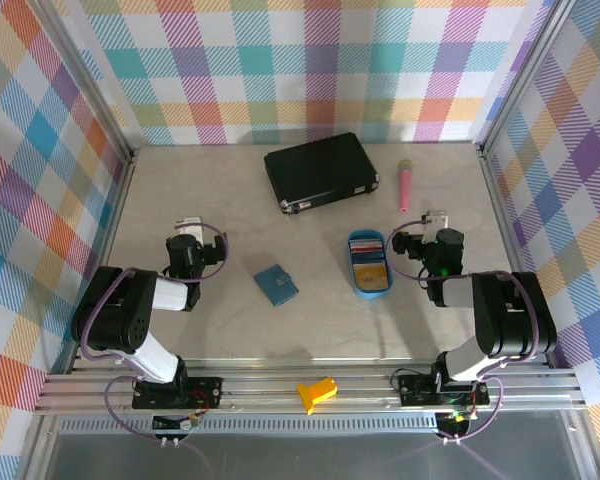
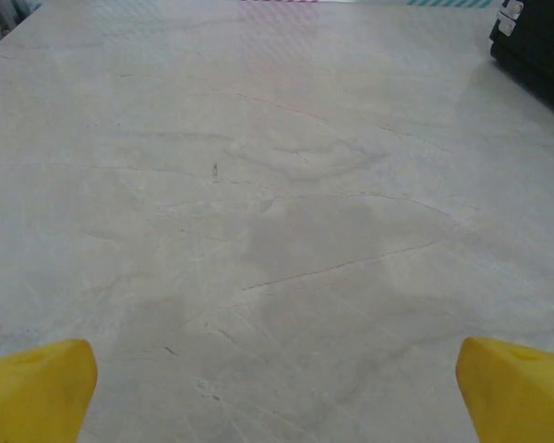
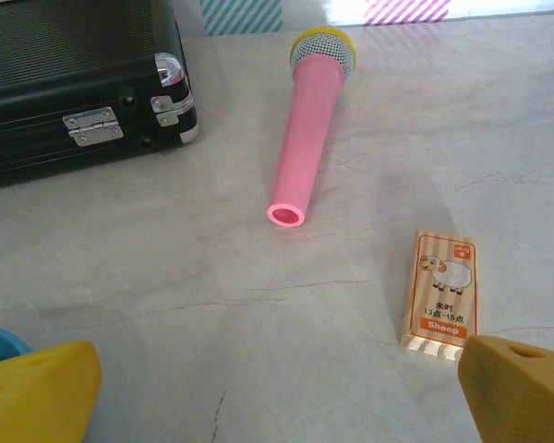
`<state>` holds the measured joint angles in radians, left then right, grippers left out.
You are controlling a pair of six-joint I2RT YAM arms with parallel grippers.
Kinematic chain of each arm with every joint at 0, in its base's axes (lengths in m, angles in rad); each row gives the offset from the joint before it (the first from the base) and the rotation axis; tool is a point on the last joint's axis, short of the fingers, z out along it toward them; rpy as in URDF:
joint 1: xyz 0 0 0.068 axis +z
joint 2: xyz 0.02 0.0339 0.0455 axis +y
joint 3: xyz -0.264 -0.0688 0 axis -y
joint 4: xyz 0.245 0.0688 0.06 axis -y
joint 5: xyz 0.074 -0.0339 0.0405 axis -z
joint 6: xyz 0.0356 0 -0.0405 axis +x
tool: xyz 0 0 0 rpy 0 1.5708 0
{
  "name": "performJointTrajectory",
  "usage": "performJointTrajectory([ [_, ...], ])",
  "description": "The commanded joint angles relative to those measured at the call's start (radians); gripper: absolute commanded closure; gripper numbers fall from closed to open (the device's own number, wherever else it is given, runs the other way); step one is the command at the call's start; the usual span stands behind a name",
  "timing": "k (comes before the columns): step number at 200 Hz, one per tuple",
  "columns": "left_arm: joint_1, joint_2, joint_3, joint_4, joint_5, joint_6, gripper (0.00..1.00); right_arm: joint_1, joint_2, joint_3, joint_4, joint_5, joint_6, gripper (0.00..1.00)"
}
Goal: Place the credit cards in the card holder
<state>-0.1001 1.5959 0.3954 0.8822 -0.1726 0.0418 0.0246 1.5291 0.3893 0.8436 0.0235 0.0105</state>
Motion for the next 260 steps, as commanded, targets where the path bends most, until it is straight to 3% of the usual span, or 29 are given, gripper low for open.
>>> performJointTrajectory([
  [1,0.012,-0.008,0.005,0.012,0.014,-0.007,0.0,-0.006,0.01,0.019,-0.001,0.0,0.003,0.01],
  [187,0.016,-0.009,0.009,0.006,0.02,-0.012,0.0,-0.014,0.011,0.023,-0.009,-0.016,0.007,0.01],
  [213,0.017,-0.048,-0.021,0.032,-0.077,-0.047,0.0,-0.015,-0.013,0.023,-0.02,-0.039,-0.006,0.01],
  [234,0.016,-0.243,0.023,-0.203,-0.02,-0.028,0.0,-0.012,-0.156,0.08,-0.245,-0.05,-0.013,0.01],
  [260,0.017,-0.475,0.187,-0.641,-0.015,-0.176,0.0,0.005,-0.361,0.198,-0.559,-0.054,0.016,0.03],
])
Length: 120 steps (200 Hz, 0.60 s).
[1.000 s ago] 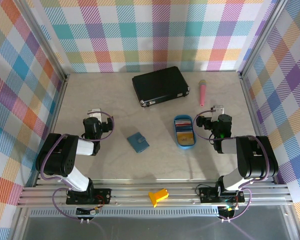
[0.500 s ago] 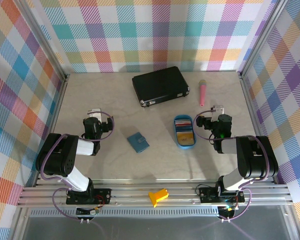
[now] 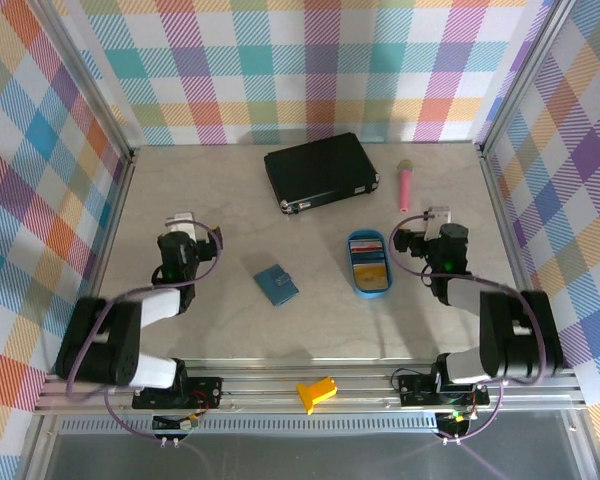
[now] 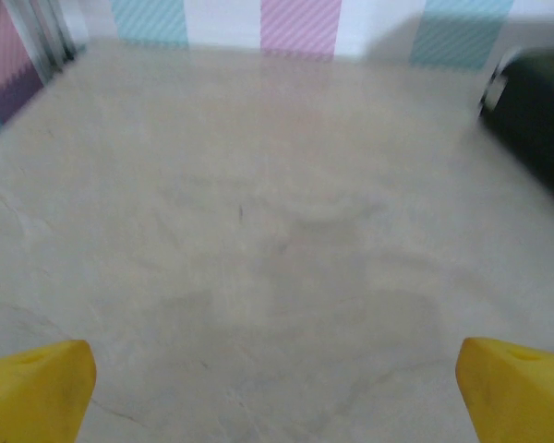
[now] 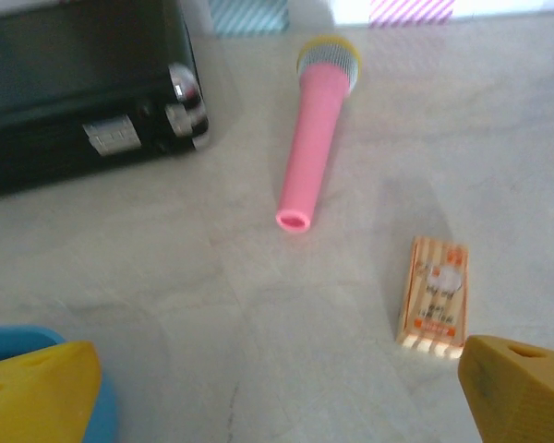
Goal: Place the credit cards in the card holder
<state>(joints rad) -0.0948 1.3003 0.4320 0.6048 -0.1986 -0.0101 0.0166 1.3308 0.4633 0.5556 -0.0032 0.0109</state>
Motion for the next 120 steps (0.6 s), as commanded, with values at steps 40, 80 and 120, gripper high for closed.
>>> performJointTrajectory([
  [40,0.012,-0.307,0.335,-0.756,0.324,-0.376,0.04,0.106,-0.274,0.365,-0.727,-0.201,0.097,0.1],
  [80,0.004,-0.383,0.304,-0.985,0.6,-0.633,0.14,0.347,-0.215,0.481,-0.951,-0.397,0.163,0.19],
  [120,-0.016,-0.543,0.096,-0.913,0.743,-0.838,0.16,0.509,-0.088,0.457,-0.952,-0.495,0.304,0.24],
])
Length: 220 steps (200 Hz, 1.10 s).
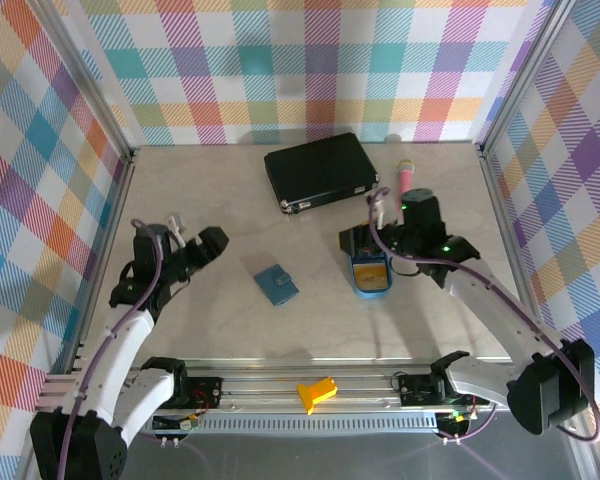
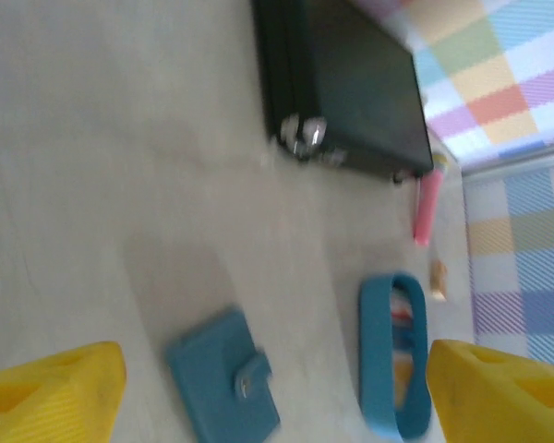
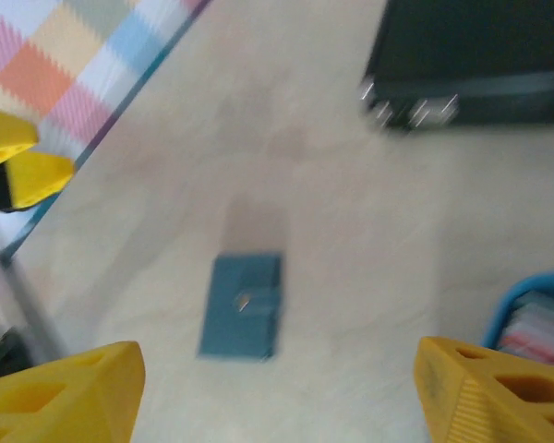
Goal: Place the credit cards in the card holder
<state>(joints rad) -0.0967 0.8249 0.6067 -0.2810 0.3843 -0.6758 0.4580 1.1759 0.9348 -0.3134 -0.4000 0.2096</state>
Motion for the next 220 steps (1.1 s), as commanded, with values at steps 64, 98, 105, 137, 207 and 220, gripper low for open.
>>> performJointTrajectory([
  [64,-0.119,0.005,-0.218,0.155,0.201,-0.202,0.23,0.186,0.349,0.053,-0.06,-0.165,0.176,0.34],
  [98,-0.178,0.091,-0.249,0.28,0.188,-0.214,0.25,0.196,0.458,0.102,-0.045,-0.167,0.196,0.36],
  [105,-0.188,0.124,-0.258,0.321,0.193,-0.218,0.26,0.198,0.479,0.112,-0.044,-0.169,0.201,0.36],
  [137,-0.248,0.261,-0.254,0.437,0.183,-0.21,0.31,0.2,0.562,0.152,-0.035,-0.182,0.231,0.39],
  [207,-0.288,0.409,-0.245,0.513,0.155,-0.194,0.38,0.207,0.705,0.222,-0.035,-0.197,0.232,0.43],
  [220,-0.29,0.435,-0.246,0.54,0.159,-0.188,0.39,0.209,0.722,0.228,-0.034,-0.203,0.232,0.45],
])
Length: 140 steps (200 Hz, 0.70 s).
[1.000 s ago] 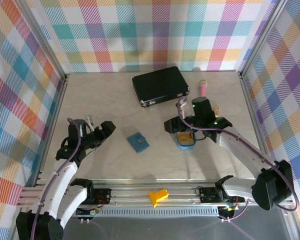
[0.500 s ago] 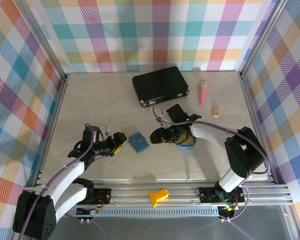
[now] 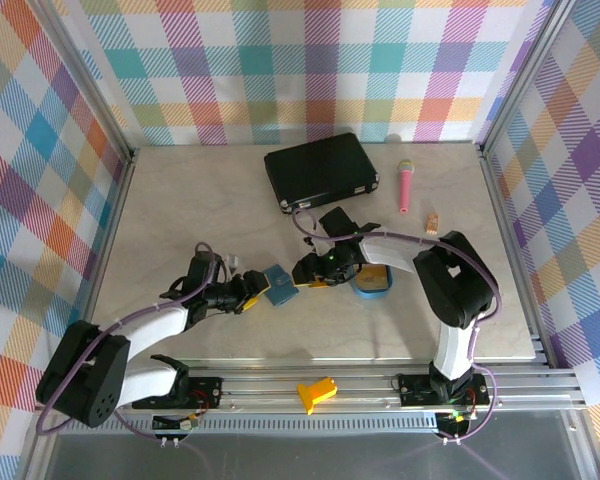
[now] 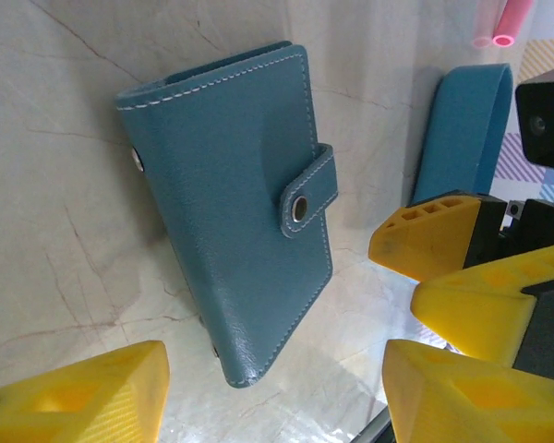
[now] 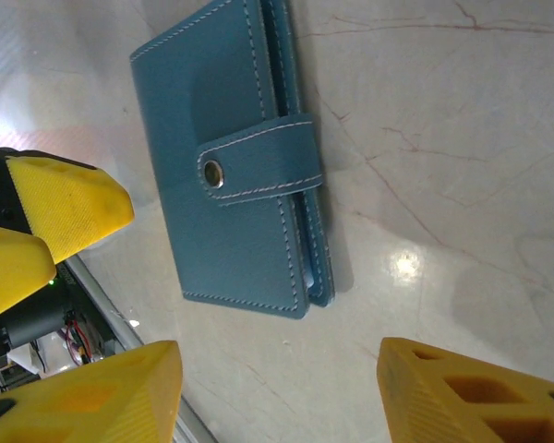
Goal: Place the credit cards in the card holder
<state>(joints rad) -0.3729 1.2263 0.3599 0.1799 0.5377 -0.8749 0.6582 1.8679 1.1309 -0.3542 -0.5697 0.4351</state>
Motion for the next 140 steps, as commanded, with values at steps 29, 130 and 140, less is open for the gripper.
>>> performJointTrajectory([
  [29,-0.024,0.06,-0.007,0.133,0.008,0.007,0.41,0.011,0.046,0.035,0.008,-0.035,0.0,0.46],
  [130,-0.037,0.15,-0.009,0.148,-0.018,0.015,0.47,0.017,0.118,0.082,0.007,-0.07,-0.002,0.54],
  [140,-0.04,0.156,-0.009,0.16,-0.015,0.012,0.47,0.019,0.122,0.082,0.012,-0.076,0.0,0.54],
])
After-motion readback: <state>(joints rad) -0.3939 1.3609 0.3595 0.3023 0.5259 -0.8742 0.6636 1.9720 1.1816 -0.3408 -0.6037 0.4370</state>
